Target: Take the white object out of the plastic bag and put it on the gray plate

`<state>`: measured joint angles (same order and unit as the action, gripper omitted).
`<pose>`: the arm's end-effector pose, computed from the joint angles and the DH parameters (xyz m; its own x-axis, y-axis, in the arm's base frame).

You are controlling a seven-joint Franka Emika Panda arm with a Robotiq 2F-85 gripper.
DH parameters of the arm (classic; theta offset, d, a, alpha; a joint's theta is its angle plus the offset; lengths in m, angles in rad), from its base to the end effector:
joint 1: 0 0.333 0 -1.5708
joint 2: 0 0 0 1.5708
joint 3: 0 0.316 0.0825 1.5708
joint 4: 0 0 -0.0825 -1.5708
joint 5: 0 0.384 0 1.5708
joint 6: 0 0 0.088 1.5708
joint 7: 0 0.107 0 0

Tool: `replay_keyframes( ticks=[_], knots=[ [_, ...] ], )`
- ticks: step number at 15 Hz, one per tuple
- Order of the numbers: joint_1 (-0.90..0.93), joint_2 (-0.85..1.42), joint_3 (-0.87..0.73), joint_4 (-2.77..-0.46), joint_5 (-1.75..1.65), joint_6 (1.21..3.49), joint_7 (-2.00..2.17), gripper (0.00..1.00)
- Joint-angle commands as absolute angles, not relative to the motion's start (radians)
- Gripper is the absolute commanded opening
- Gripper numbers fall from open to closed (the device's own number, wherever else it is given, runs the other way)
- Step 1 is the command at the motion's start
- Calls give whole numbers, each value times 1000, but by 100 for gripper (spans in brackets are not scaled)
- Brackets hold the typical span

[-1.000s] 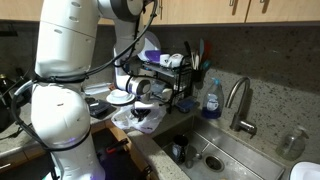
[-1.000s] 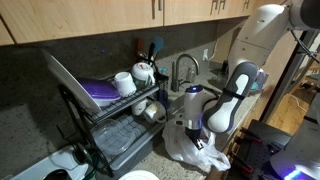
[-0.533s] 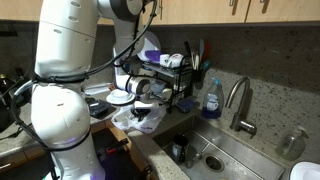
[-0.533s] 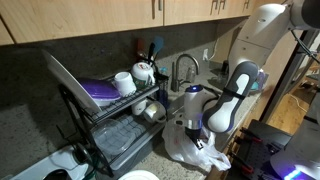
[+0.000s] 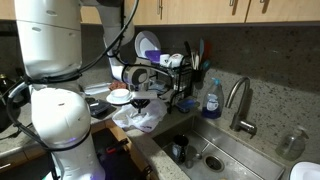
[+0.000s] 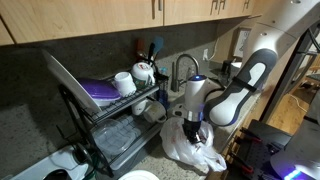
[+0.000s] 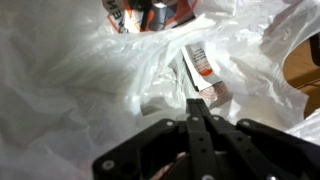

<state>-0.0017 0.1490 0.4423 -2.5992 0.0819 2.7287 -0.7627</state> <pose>0.3963 0.1902 0.2077 0.4333 0.8994 0.0579 0.9001 -0.4288 -0.0770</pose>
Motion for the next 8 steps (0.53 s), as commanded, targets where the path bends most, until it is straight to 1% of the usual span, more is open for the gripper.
replay_keyframes(
  ticks=[1,5,8],
  knots=[
    [50,53,402,-2624,136,2657,-785,2],
    [93,60,339,-2606,125,2594,-783,2],
    [109,89,305,-2598,108,2595,-790,3]
  ],
)
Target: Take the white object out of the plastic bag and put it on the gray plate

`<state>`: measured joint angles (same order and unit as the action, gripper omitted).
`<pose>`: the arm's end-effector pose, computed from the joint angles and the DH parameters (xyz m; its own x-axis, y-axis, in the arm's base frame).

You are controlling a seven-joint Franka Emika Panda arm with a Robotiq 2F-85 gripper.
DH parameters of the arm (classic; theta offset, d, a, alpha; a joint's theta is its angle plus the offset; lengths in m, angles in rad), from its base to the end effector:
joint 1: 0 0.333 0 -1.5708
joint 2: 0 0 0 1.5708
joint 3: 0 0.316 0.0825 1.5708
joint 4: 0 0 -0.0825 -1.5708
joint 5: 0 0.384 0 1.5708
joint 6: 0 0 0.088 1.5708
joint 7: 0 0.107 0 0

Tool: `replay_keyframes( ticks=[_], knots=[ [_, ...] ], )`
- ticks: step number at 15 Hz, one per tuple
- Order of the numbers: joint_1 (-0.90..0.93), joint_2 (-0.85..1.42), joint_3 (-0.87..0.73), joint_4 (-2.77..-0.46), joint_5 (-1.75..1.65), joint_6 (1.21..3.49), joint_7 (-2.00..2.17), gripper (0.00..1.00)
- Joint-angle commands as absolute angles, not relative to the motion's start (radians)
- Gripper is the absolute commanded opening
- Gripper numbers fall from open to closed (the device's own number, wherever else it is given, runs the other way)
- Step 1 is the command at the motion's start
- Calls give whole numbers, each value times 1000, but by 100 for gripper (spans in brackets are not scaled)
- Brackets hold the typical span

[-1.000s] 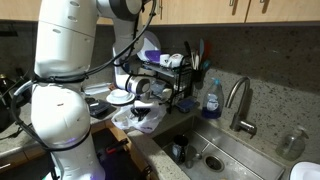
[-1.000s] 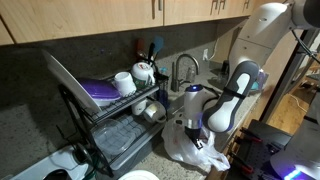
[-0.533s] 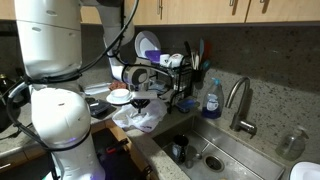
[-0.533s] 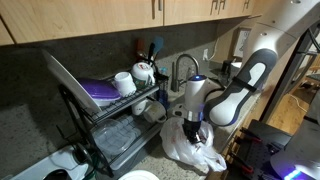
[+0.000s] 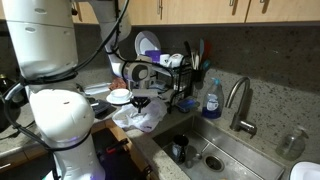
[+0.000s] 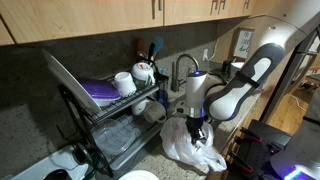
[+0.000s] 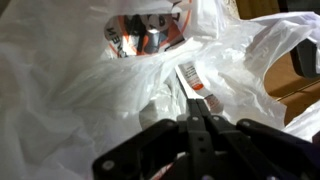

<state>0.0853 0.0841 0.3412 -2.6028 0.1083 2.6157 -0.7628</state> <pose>0.3933 0.1790 0.2212 0.4593 0.8883 0.0010 0.8835 -0.4568 -0.1040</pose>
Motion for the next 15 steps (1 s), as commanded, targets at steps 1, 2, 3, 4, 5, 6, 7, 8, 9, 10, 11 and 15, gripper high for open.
replay_keyframes(
  ticks=[1,2,3,4,5,6,7,8,9,10,11,15],
  knots=[
    [109,112,301,-2593,127,2616,-820,3],
    [108,128,299,-2592,136,2635,-843,3],
    [106,150,305,-2606,162,2684,-887,3],
    [101,173,312,-2603,186,2712,-925,3],
    [93,200,322,-2596,213,2727,-958,2],
    [87,222,330,-2593,226,2742,-981,3],
    [78,244,340,-2590,238,2756,-1002,3],
    [68,262,350,-2590,243,2770,-1020,3],
    [58,279,359,-2589,245,2779,-1028,3],
    [47,291,367,-2590,241,2787,-1033,3],
    [34,296,377,-2590,240,2786,-1039,3],
    [6,277,404,-2606,227,2779,-1021,41]
  ],
)
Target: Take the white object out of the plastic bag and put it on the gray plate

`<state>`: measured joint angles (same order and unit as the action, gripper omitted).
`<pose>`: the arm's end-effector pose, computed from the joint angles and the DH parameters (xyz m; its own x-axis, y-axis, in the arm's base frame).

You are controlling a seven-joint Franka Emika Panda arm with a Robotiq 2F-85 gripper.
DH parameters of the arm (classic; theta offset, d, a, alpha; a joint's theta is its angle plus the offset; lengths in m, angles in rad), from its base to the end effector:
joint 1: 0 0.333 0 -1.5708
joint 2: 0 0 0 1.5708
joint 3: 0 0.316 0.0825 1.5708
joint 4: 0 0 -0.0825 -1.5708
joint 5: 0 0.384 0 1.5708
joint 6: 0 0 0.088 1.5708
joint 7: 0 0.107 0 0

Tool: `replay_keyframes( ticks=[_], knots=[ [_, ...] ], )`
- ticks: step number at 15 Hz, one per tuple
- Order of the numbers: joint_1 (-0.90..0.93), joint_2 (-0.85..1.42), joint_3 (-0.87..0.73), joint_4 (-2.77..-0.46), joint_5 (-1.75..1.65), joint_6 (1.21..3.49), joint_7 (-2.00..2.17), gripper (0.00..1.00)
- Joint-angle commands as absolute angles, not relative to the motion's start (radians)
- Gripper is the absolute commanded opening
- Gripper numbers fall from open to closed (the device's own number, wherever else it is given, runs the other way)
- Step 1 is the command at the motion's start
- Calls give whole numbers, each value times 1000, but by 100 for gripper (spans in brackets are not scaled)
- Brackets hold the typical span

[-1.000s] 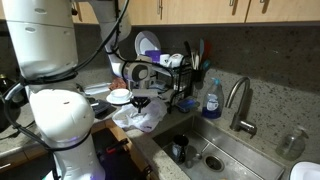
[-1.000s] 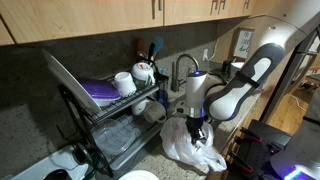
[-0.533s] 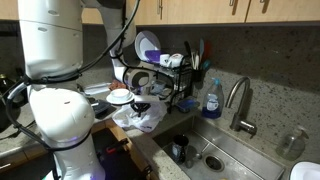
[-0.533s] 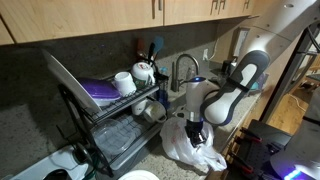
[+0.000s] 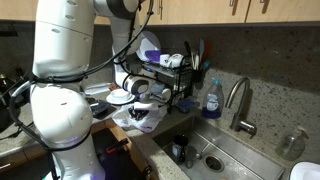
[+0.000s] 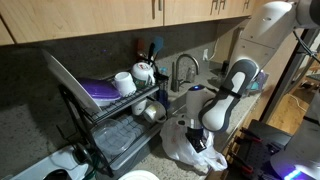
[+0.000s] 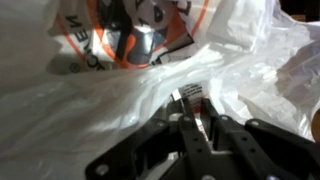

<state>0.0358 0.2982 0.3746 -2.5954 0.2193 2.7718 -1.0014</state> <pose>0.3864 0.1724 0.1500 0.3741 0.9250 0.0669 0.9139 -0.3554 -0.1961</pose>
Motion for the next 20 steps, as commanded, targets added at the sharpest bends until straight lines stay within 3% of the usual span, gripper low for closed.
replay_keyframes(
  ticks=[1,3,4,6,11,20],
  knots=[
    [6,270,406,-2609,222,2777,-1015,47],
    [4,273,406,-2608,216,2776,-1010,63],
    [1,282,407,-2604,219,2777,-1014,22],
    [0,300,403,-2597,217,2773,-1013,25],
    [-6,335,392,-2599,206,2784,-1002,1],
    [-19,199,434,-2643,257,2729,-977,3]
  ],
)
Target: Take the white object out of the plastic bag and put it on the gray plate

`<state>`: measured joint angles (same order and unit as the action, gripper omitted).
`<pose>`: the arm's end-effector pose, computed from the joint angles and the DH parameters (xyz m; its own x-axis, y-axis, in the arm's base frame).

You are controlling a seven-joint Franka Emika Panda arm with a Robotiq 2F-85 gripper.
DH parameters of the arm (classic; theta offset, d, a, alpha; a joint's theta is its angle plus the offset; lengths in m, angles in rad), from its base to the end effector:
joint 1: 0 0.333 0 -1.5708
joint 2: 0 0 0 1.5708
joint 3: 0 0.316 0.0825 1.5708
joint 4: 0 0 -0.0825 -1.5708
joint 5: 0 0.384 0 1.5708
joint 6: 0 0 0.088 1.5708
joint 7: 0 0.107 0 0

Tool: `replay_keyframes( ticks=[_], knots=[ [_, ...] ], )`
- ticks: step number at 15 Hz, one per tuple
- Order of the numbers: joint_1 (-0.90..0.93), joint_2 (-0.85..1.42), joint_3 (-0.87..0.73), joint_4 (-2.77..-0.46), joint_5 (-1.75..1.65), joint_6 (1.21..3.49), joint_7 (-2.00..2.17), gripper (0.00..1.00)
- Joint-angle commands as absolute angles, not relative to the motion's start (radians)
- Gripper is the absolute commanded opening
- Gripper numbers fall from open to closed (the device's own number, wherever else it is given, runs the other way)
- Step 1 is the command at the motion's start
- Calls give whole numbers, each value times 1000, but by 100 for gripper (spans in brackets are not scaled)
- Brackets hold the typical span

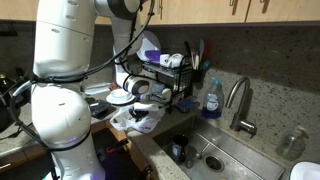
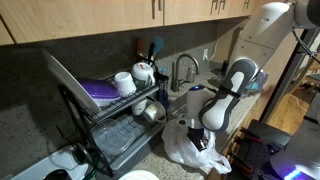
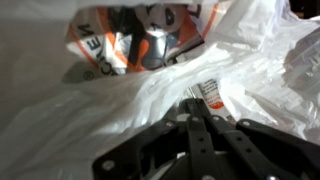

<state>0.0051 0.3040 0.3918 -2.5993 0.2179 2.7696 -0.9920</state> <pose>0.3857 0.1672 0.1474 0.3945 0.9167 0.0633 0.9036 -0.3745 -0.2081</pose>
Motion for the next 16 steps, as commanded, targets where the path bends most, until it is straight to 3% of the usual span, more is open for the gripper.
replay_keyframes(
  ticks=[1,8,16],
  knots=[
    [-23,176,445,-2648,278,2718,-984,3],
    [61,40,386,-2664,351,2653,-992,3],
    [100,165,299,-2664,316,2716,-1011,3]
  ],
)
